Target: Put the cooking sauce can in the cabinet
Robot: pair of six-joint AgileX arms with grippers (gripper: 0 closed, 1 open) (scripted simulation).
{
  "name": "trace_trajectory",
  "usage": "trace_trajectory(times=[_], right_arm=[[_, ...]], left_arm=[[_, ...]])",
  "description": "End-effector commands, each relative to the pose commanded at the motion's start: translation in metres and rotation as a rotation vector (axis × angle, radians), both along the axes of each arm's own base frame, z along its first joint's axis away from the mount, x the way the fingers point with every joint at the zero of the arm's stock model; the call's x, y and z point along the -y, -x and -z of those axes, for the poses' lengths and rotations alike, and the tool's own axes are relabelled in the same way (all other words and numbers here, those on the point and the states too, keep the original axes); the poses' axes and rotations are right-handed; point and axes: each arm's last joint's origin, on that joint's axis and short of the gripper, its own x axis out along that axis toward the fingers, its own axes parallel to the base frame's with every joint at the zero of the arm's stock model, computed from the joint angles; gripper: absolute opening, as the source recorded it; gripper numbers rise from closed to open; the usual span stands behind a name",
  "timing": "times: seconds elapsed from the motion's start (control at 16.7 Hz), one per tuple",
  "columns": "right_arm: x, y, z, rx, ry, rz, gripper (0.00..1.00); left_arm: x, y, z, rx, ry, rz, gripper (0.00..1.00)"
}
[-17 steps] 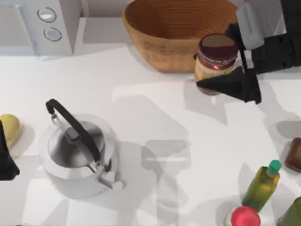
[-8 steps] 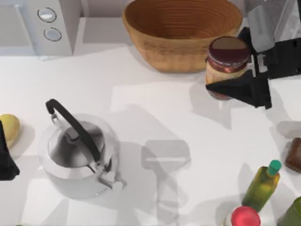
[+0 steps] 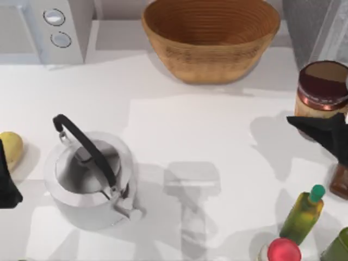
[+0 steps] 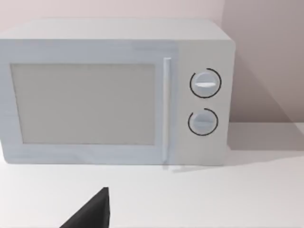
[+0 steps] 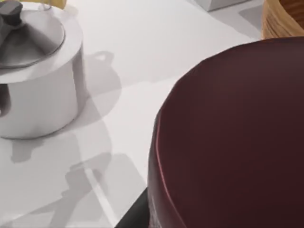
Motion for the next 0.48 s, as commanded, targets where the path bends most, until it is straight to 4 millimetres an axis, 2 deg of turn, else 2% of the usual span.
trace_trajectory(times=[0.24,0.48], right_arm=[[0.022,0.065,0.006,0.135,-0.015,0.321,0.0],[0.039,0.11,0.034,0.269,-0.117,0.642,0.0]], left_arm=[[0.0,0.0,0.0,0.0,0.0,0.0,1.0],[0.0,0.0,0.0,0.0,0.0,0.0,1.0]])
